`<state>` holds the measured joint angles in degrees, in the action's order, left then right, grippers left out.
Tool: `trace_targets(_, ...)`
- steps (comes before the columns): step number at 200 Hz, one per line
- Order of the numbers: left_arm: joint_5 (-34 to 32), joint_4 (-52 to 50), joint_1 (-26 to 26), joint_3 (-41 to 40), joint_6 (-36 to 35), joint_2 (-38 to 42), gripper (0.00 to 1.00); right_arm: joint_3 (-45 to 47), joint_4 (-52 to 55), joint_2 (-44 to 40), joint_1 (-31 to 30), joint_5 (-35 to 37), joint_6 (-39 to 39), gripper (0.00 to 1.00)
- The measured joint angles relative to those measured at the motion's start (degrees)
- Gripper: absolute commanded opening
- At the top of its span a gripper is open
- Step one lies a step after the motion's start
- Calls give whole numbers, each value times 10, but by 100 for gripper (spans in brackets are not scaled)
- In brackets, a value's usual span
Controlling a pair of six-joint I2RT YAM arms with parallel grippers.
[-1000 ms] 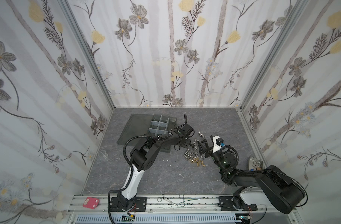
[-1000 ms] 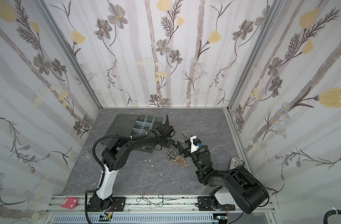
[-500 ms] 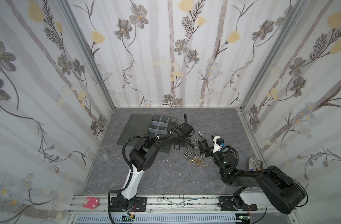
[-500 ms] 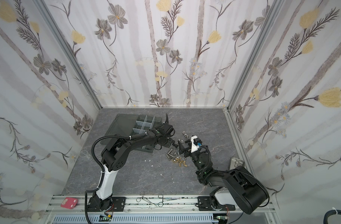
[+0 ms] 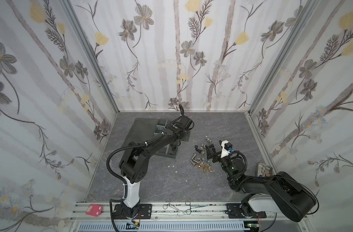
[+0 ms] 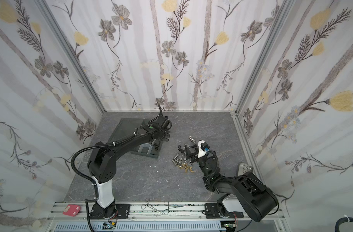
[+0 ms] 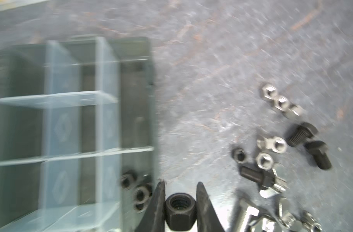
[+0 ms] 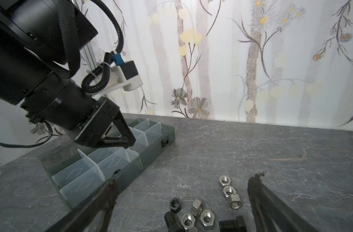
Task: Sort the screws and nuts into containers
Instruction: Place the nut into the container, then pick up the nut at the center of the table.
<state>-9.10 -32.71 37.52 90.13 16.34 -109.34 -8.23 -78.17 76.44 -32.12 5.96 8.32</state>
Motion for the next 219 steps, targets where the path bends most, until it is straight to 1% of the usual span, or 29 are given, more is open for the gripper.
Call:
trace_targets(20, -17, -19, -27, -25, 17, 6, 21, 0, 0, 0, 0, 0, 2, 100)
trace_targets(36, -17, -33, -32, -46, 23, 4, 22, 0, 0, 0, 0, 0, 2, 100)
trace_targets(62, -16, -32, -34, -51, 28, -15, 40, 0, 3, -1, 0, 3, 2, 100)
trace_targets(66, -15, -31, -34, -51, 28, -19, 42, 0, 4, -1, 0, 4, 2, 100)
trace_targets(105, -15, -28, -30, -40, 30, -28, 43, 0, 5, -7, 0, 4, 2, 100)
trace_targets(131, -19, -23, -6, -3, 20, -29, 46, 1, 7, -15, 0, 7, 2, 100)
trace_targets(151, -15, -11, 24, 50, 0, -45, 48, 16, 2, -30, 0, 26, 2, 100)
trace_targets(165, 1, 3, 43, 91, -11, -76, 48, 25, 0, -39, 0, 50, 2, 100)
trace_targets(182, 22, 9, 53, 133, -25, -118, 48, 33, 0, -50, 0, 78, 2, 100)
trace_targets(219, 64, 8, 67, 180, -49, -178, 48, 31, 6, -59, 0, 99, 2, 100)
